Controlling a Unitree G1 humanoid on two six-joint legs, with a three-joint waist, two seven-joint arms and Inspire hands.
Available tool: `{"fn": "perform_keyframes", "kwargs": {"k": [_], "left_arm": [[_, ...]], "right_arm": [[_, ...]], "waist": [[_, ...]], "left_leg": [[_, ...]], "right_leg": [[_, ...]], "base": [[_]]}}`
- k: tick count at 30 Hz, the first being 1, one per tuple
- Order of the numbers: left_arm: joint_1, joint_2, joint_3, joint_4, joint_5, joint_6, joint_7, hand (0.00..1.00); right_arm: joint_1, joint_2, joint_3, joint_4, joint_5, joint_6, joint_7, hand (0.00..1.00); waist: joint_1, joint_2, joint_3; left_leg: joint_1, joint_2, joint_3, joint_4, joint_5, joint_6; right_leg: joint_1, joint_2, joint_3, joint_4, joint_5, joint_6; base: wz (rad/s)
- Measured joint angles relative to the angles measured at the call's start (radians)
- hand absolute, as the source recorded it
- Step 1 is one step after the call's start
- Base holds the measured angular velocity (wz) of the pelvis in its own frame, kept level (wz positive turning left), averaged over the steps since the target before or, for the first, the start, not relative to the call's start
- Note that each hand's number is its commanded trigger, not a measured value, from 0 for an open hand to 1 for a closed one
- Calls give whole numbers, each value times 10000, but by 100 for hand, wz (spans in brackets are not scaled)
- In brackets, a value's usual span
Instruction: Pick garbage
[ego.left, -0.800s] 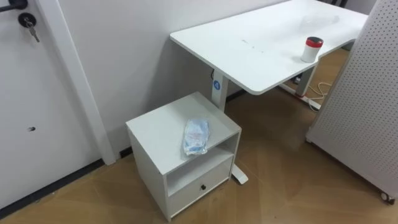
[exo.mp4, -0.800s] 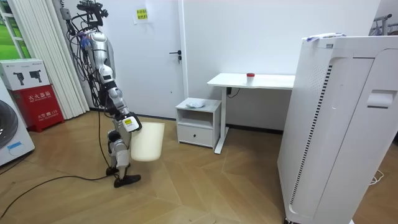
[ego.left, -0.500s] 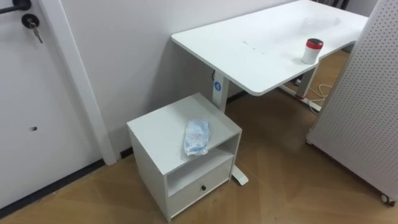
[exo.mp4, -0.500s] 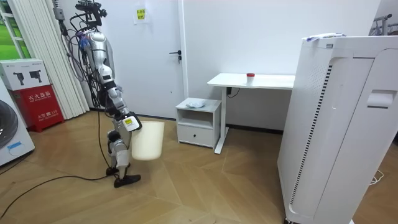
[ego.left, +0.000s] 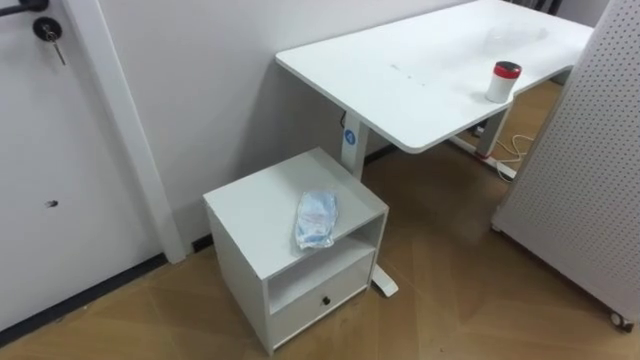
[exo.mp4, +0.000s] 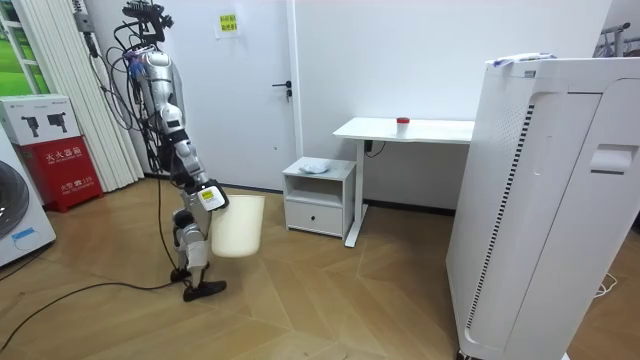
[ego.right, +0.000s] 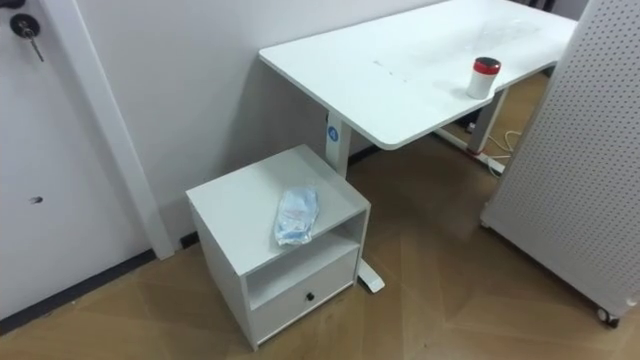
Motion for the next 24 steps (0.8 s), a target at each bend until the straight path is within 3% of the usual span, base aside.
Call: {"fn": "perform_keyframes", "kwargs": {"k": [3, 5, 8, 10, 12, 13, 15, 16, 17, 18, 19, 20, 21, 22, 24], "left_arm": [[-84, 54, -26, 180, -33, 84, 2, 0], [-111, 146, 13, 190, -12, 129, -36, 0], [-170, 332, 56, 182, 46, 287, -172, 0], [-153, 368, 47, 197, 283, 395, -184, 0], [-155, 379, -30, 260, 498, 482, -192, 0], [-31, 328, -102, 258, 481, 559, -183, 0], [-16, 268, -472, 218, 467, 584, -238, 0], [58, 266, -508, 217, 460, 592, -279, 0], [177, 265, -506, 219, 460, 590, -278, 0], [262, 263, -504, 219, 457, 588, -278, 0], [460, 269, -493, 221, 436, 587, -267, 0], [583, 287, -491, 221, 401, 581, -262, 0], [594, 287, -494, 222, 394, 581, -260, 0], [572, 284, -499, 222, 393, 546, -262, 0], [513, 299, -483, 221, 397, 422, -260, 0]], "right_arm": [[-42, 9, 148, -6, 5, 51, -18, 100], [-126, 24, 209, 17, 1, 65, 38, 100], [-137, 11, 180, 120, 2, 62, 140, 100], [-90, -43, 138, 122, 2, 63, 115, 100], [-77, -111, 144, 126, 63, 80, 69, 100], [-53, -166, 151, 65, 170, 91, -24, 100], [152, -323, 140, 17, 356, 116, -177, 100], [194, -363, 148, 18, 385, 178, -233, 100], [238, -380, 158, 17, 383, 184, -304, 100], [302, -392, 164, 13, 383, 181, -333, 100], [308, -405, 233, 6, 364, 183, -404, 100], [319, -418, 434, -72, 326, 184, -448, 100], [320, -410, 476, -84, 323, 182, -450, 100], [299, -404, 566, -89, 298, 191, -455, 100], [272, -403, 582, -136, 34, 196, -447, 100]], "waist": [[1, -48, 30], [51, -98, 52], [9, -240, 36], [-67, -209, 11], [-189, -185, 87], [-217, -206, 103], [-210, -140, 93], [6, -187, 46], [221, -135, 48], [278, -96, 50], [302, -54, 42], [292, -72, 17], [272, -145, 5], [259, -248, -22], [270, -347, -45]], "left_leg": [[-136, 84, -15, 543, -262, -36], [-527, 225, 8, 1536, -686, -142], [-1220, 338, 68, 3209, -999, -389], [-1651, 434, 132, 4178, -996, -393], [-2563, 577, 73, 5897, -606, -517], [-3114, 435, -124, 6213, -598, -423], [-3853, 69, -162, 4877, -527, -424], [-4172, -109, -195, 3601, -96, -606], [-4322, -198, -210, 2238, 447, -674], [-4341, -197, -230, 1658, 733, -639], [-4302, -167, -352, 1015, 1368, -578], [-4208, -145, -231, 1013, 1998, -502], [-4153, -155, -135, 1050, 2191, -419], [-4092, -222, 53, 1178, 2426, -188], [-4086, -265, 387, 1732, 2347, -3]], "right_leg": [[-78, 15, -114, 300, -177, -72], [-393, 42, -238, 1020, -555, -175], [-662, 2, -355, 1897, -1165, -341], [-697, -27, -376, 2211, -1460, -465], [-583, 8, -277, 2417, -1600, -607], [-441, -7, -136, 2431, -1682, -668], [-429, -3, 177, 2449, -1812, -671], [-402, -3, 485, 2462, -1864, -678], [-301, 1, 659, 2425, -1928, -643], [-219, 6, 705, 2419, -1979, -641], [-35, -20, 763, 2431, -2145, -618], [115, -86, 913, 2445, -2350, -523], [196, -147, 946, 2428, -2438, -444], [300, -265, 1116, 2394, -2592, -318], [607, -488, 1228, 2186, -2678, -96]], "base": [[2], [-2], [11], [29], [33], [43], [28], [-25], [-40], [-50], [-49], [-46], [-42], [-42], [-43]]}}
